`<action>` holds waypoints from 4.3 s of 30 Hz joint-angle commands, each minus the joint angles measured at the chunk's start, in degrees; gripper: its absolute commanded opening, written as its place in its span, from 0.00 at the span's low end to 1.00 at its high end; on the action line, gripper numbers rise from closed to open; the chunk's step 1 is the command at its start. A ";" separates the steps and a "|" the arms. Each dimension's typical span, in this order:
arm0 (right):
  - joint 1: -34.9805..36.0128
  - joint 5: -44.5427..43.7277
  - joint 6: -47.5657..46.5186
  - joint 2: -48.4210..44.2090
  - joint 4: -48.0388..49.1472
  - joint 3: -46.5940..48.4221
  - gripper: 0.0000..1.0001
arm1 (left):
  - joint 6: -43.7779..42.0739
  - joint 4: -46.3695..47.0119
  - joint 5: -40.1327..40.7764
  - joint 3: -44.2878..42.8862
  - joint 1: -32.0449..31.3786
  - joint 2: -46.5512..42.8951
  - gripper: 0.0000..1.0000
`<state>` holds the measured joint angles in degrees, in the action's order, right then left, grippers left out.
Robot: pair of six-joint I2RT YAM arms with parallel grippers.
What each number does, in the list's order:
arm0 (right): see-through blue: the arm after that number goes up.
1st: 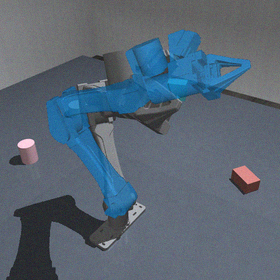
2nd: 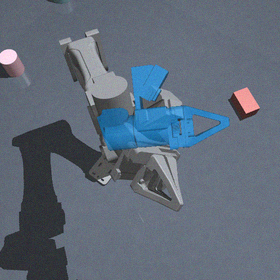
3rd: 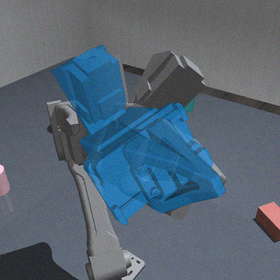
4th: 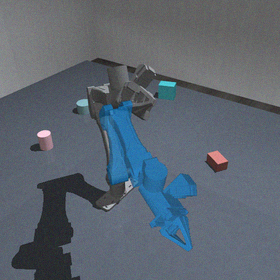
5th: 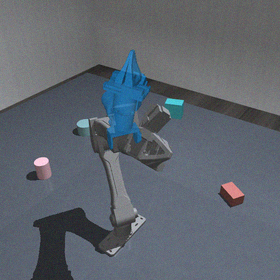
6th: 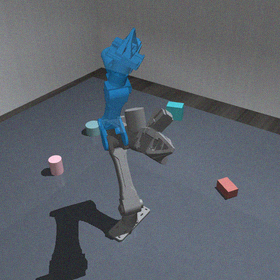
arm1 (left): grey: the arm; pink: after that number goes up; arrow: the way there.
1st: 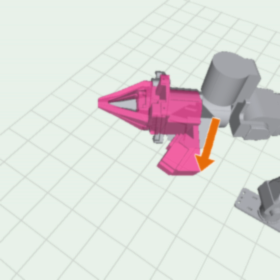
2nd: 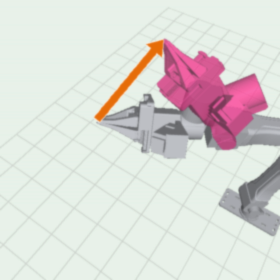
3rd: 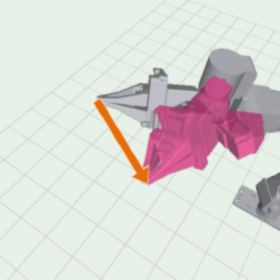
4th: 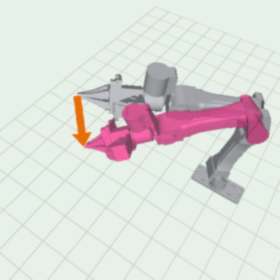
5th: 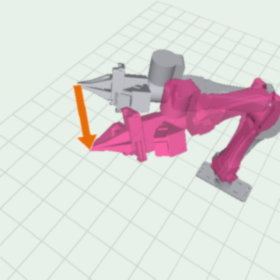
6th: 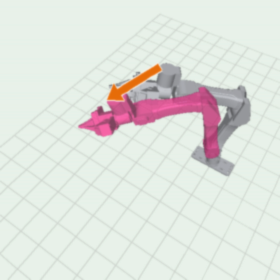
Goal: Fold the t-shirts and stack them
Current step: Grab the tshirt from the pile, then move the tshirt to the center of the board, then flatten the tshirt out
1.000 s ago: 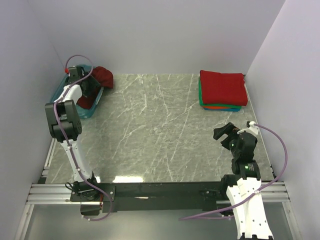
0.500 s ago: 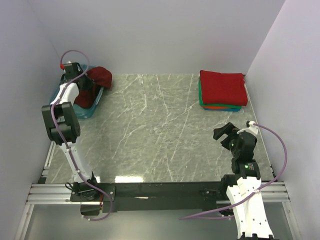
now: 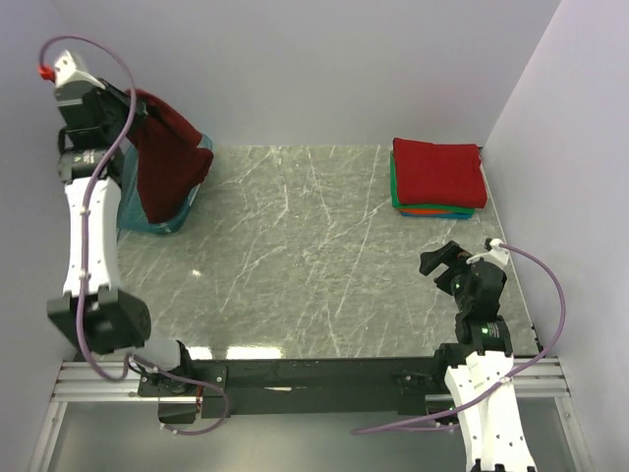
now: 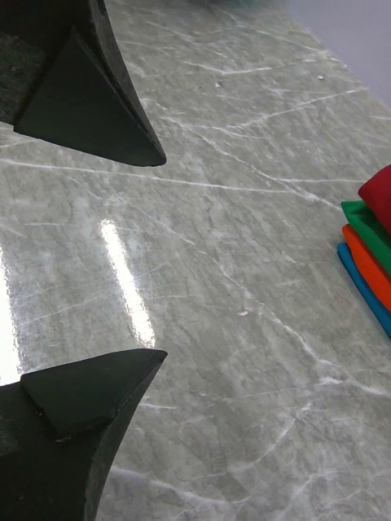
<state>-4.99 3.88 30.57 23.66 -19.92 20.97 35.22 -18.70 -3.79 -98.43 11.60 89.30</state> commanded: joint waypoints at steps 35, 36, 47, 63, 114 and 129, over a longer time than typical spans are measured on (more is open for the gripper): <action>0.25 -1.68 -0.51 -3.01 1.82 -0.84 0.98 | 4.59 15.45 -31.91 25.71 -42.27 -15.44 0.11; 0.25 -1.33 -0.51 -3.01 1.99 -0.84 0.98 | 2.85 12.66 -29.54 30.36 -42.18 -16.60 0.13; 0.42 11.93 -4.63 2.97 5.06 -0.76 0.98 | 6.61 -0.98 1.83 43.94 -33.92 -24.25 0.99; 62.53 -15.89 -12.45 32.79 6.39 19.07 0.97 | 17.59 -7.13 10.47 63.44 -26.19 -43.32 0.99; 70.74 -22.85 -12.29 74.34 2.44 50.48 0.08 | 20.15 -8.81 5.55 71.45 -24.69 -53.61 1.00; 48.78 -17.16 -5.26 58.53 0.23 39.77 0.02 | 16.63 6.92 -15.56 77.95 -31.09 -50.45 0.99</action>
<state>48.07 -16.36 22.15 86.76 -19.92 62.94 52.99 -18.57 -13.89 -21.56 -15.46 37.50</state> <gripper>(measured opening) 0.087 0.995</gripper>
